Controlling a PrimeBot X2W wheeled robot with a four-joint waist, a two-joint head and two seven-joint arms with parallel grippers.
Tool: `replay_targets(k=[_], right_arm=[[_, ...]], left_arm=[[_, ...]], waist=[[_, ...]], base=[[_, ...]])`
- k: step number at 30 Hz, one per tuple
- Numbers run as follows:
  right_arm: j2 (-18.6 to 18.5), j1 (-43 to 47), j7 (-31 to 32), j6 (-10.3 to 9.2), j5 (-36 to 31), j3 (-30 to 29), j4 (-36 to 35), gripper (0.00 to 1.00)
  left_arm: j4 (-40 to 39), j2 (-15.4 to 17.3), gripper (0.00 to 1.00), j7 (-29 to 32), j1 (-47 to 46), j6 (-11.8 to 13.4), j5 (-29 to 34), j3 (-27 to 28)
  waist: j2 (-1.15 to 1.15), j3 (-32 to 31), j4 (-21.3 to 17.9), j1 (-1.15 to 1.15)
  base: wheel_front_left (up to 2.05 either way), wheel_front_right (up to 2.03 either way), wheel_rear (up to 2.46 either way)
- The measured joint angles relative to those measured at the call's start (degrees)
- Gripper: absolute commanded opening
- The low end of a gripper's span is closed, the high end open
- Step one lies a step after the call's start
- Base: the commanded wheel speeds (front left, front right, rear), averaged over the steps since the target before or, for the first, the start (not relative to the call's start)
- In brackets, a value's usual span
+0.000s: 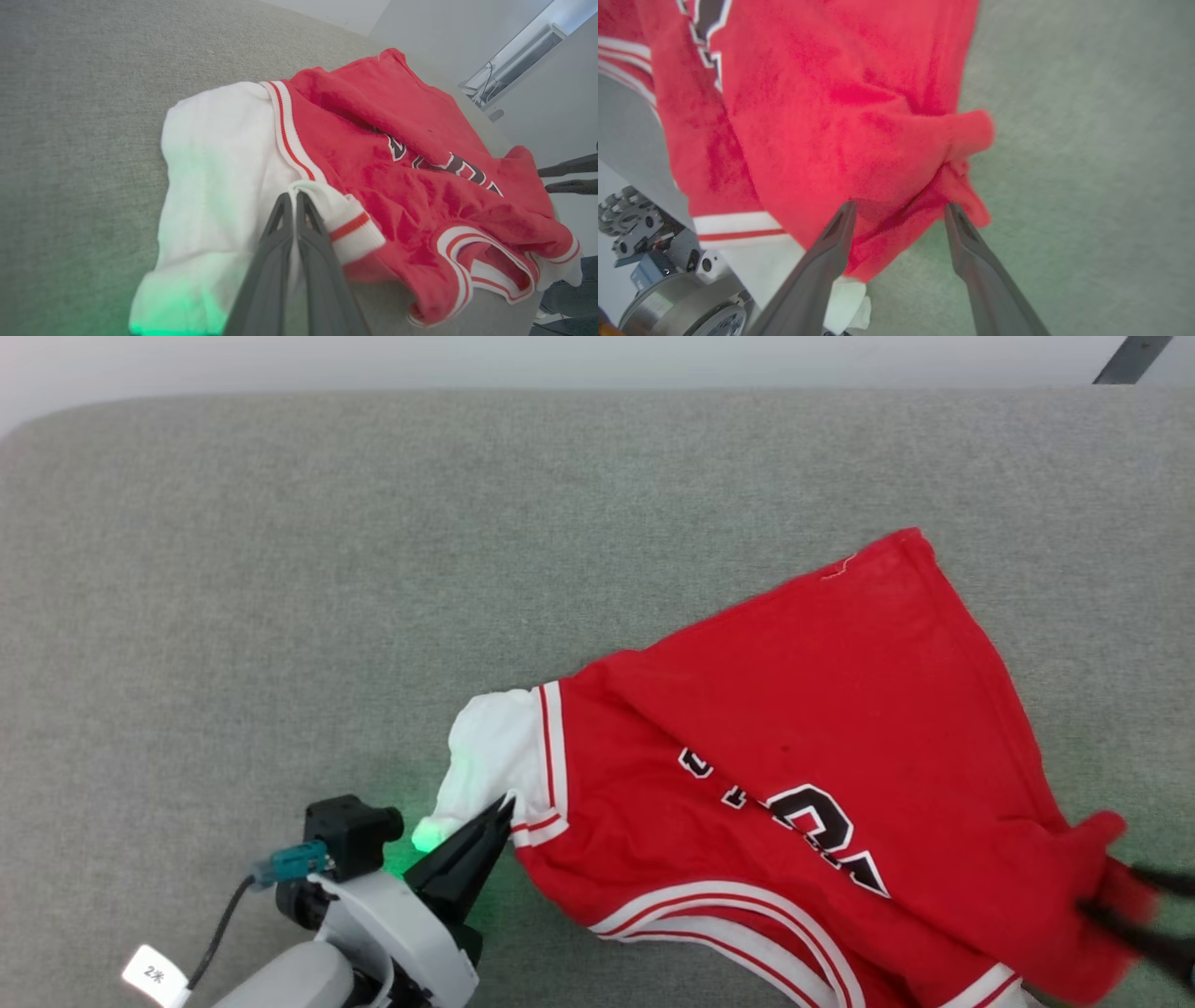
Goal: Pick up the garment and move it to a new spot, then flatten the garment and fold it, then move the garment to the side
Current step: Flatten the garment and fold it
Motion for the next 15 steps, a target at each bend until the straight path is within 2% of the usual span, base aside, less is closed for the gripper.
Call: replay_targets(k=[3, 4, 5, 7, 12, 13, 14, 15], right_arm=[[-1.15, -0.18, 1.8, 0.0, 0.37, -6.41, -2.49, 1.0], [-1.15, -0.18, 1.8, 0.0, 0.37, -6.41, -2.49, 1.0], [-1.0, -2.35, 2.72, 0.0, -0.88, -9.58, -3.33, 1.0], [0.59, -6.67, 3.03, 0.0, -2.42, -11.17, -3.47, 1.0], [6.01, -20.94, 4.01, 0.0, -8.64, -7.92, 1.48, 1.0], [6.01, -20.94, 4.01, 0.0, -8.64, -7.92, 1.48, 1.0], [8.87, -27.21, 4.37, 0.0, -10.79, -5.78, 6.08, 1.0], [9.6, -29.93, 4.75, 0.0, -12.33, -4.23, 8.7, 1.0]], left_arm=[[-0.21, -0.77, 0.0, -0.01, -0.35, 0.08, 0.74, -0.15], [-0.21, -0.77, 0.0, -0.01, -0.35, 0.08, 0.74, -0.15], [-0.23, -1.37, 0.0, -0.01, -1.02, 0.08, 1.14, -0.4], [-0.23, -2.0, 0.0, -0.02, -1.8, 0.07, 1.58, -0.62], [0.02, -3.42, 0.0, -0.02, -3.9, -0.21, 2.54, -1.31], [0.02, -3.42, 0.0, -0.02, -3.9, -0.21, 2.54, -1.31], [0.21, -4.12, 0.0, -0.03, -5.05, -0.25, 2.89, -1.64], [0.32, -4.49, 0.0, -0.08, -5.53, -0.27, 3.01, -1.93]], waist=[[0.0, 0.58, 0.58, 0.0], [0.0, 0.58, 0.58, 0.0], [0.0, 1.01, 1.18, 0.0], [0.0, 1.53, 1.87, 0.0], [0.0, 3.32, 3.84, 0.0], [0.0, 3.32, 3.84, 0.0], [0.0, 4.29, 4.69, 0.0], [0.0, 4.76, 5.19, 0.0]], base=[[0.0, 0.0, 0.0], [0.0, 0.0, 0.0], [0.0, 0.0, 0.0], [0.0, 0.0, 0.0], [0.0, 0.0, 0.0], [0.0, 0.0, 0.0], [0.0, 0.0, 0.0], [0.0, 0.0, 0.0]])
